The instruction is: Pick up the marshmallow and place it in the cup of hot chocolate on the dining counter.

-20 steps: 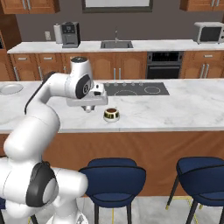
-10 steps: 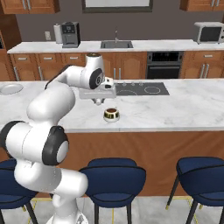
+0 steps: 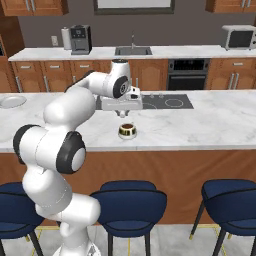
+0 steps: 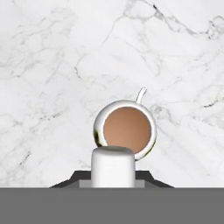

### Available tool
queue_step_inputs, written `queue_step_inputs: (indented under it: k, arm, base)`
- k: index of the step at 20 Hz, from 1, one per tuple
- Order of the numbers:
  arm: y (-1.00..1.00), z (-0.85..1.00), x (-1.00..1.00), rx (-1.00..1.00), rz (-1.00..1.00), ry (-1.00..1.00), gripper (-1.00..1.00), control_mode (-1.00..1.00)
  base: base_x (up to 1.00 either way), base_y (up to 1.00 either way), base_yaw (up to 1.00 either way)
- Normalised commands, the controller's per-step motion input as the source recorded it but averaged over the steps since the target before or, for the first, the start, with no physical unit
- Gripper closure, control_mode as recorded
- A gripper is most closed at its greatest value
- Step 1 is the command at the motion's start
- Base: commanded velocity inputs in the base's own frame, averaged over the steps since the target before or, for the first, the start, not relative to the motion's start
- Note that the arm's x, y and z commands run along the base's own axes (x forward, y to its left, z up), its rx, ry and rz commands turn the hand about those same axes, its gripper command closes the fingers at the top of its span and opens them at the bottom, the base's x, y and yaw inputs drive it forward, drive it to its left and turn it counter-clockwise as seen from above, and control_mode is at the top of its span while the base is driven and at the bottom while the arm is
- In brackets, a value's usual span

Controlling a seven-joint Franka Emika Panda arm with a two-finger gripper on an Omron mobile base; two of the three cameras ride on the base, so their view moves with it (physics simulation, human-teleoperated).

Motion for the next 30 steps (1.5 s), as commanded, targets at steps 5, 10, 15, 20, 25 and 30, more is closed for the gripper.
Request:
queue_step_inputs:
  k: [5,10,15,20,25,30]
  arm:
    - [-0.03,-0.02,-0.04,0.00,0.00,0.00,1.00,-1.00]
    - [0.00,-0.07,0.00,0.00,0.00,0.00,1.00,-1.00]
    - [0.00,-0.13,0.00,0.00,0.00,0.00,1.00,-1.00]
    - [0.00,-0.16,0.01,0.00,0.00,0.00,1.00,-1.00]
    - [0.00,-0.22,0.04,0.00,0.00,0.00,1.00,-1.00]
    - [-0.02,-0.18,0.08,0.00,0.00,0.00,1.00,-1.00]
  base:
    - [0.00,0.00,0.00]
    - [0.00,0.00,0.00]
    - [0.00,0.00,0.00]
    - [0.00,0.00,0.00]
    - [0.00,0.00,0.00]
    - [0.00,0.00,0.00]
